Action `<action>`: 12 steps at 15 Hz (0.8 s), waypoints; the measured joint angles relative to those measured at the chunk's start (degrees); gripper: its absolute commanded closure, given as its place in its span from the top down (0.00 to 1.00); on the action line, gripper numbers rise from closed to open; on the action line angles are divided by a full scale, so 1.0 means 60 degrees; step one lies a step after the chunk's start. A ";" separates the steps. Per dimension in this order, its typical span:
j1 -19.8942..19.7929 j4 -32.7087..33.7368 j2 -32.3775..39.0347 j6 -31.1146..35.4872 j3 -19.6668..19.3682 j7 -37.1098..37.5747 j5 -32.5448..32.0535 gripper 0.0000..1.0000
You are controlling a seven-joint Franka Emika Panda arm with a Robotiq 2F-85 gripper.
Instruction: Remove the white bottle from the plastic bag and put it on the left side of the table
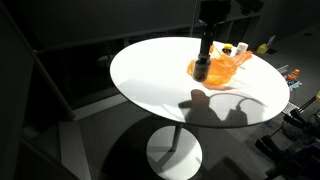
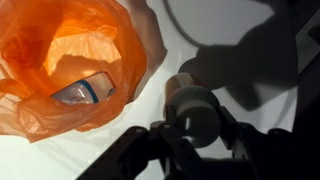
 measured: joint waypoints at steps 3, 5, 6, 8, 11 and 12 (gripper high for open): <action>-0.0001 0.0113 0.0417 0.0506 0.0000 -0.0123 -0.0013 0.19; -0.0001 0.0166 0.0644 0.0821 0.0006 -0.0227 -0.0013 0.19; -0.0004 0.0179 0.0733 0.0966 0.0010 -0.0282 -0.0013 0.19; -0.0016 0.0195 0.0870 0.1245 0.0031 -0.0396 -0.0010 0.19; -0.0047 0.0200 0.1005 0.1585 0.0082 -0.0494 0.0014 0.71; -0.0072 0.0200 0.1035 0.1690 0.0106 -0.0501 0.0044 0.77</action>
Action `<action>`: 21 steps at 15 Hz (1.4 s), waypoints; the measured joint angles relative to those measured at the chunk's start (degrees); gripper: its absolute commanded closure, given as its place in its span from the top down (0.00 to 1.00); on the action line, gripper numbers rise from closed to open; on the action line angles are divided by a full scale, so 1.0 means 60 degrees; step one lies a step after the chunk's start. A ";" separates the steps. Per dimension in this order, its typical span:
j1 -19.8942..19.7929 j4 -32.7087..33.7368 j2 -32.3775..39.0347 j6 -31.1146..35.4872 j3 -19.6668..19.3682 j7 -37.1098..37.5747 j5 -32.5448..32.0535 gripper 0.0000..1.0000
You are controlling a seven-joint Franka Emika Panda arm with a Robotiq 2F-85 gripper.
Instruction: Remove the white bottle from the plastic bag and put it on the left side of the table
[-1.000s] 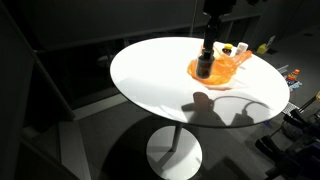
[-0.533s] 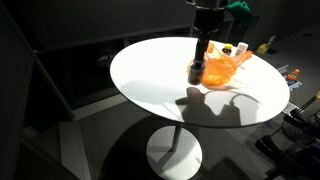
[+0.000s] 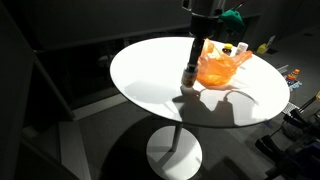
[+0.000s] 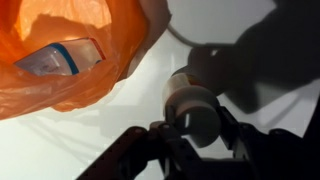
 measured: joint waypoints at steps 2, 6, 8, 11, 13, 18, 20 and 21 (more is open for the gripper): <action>-0.0062 0.0000 0.0033 0.0150 0.0045 -0.0016 0.0055 0.92; -0.0106 0.0004 -0.0001 0.0182 0.0054 -0.0017 0.0080 1.00; -0.0110 0.0002 -0.0128 0.0125 0.0048 0.0020 0.0080 1.00; -0.0136 -0.0044 -0.0534 -0.0279 -0.0004 0.0333 0.0179 1.00; -0.0199 -0.0127 -0.0921 -0.0682 -0.0064 0.0724 0.0401 1.00; -0.0514 -0.0753 -0.2082 -0.1326 -0.0303 0.1678 0.1299 1.00; -0.0662 -0.1238 -0.2676 -0.1448 -0.0493 0.2173 0.1477 1.00; -0.0723 -0.1514 -0.2998 -0.1499 -0.0603 0.2466 0.1492 1.00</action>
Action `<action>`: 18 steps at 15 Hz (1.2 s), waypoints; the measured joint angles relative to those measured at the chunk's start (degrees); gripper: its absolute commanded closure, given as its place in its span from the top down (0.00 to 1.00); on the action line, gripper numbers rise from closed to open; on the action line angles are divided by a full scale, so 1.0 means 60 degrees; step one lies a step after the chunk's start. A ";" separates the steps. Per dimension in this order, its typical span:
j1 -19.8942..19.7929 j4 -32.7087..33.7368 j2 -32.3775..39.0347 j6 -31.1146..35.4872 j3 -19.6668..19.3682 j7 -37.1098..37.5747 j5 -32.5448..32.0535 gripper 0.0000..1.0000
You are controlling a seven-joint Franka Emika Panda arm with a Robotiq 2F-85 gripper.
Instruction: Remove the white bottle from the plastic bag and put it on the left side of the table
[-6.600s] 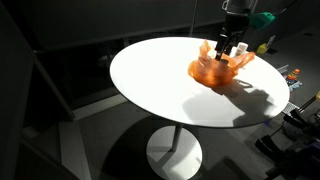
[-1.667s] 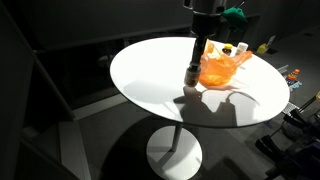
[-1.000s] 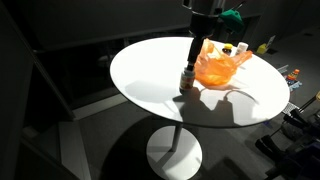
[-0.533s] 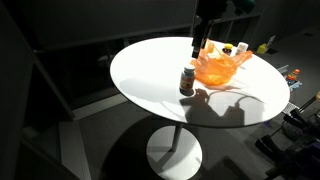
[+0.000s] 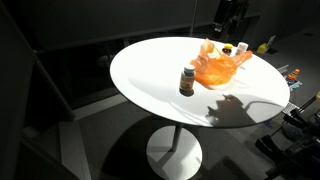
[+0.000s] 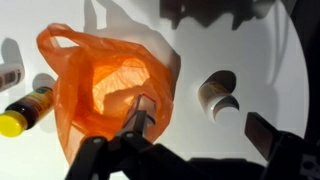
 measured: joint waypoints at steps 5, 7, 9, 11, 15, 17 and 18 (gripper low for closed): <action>-0.0258 -0.1344 -0.1822 -0.0699 -0.0389 0.1205 0.0000 1.00; -0.0372 -0.1759 -0.2631 -0.1112 -0.0443 0.1558 0.0000 1.00; -0.0481 -0.2028 -0.3349 -0.1503 -0.0463 0.1799 0.0000 1.00; -0.0591 -0.2155 -0.3914 -0.1846 -0.0464 0.1937 0.0000 1.00; -0.0735 -0.2226 -0.4467 -0.2210 -0.0474 0.1967 0.0000 1.00; -0.0741 -0.2249 -0.4484 -0.2215 -0.0475 0.1968 0.0000 1.00; -0.0741 -0.2261 -0.4484 -0.2215 -0.0475 0.1968 0.0000 1.00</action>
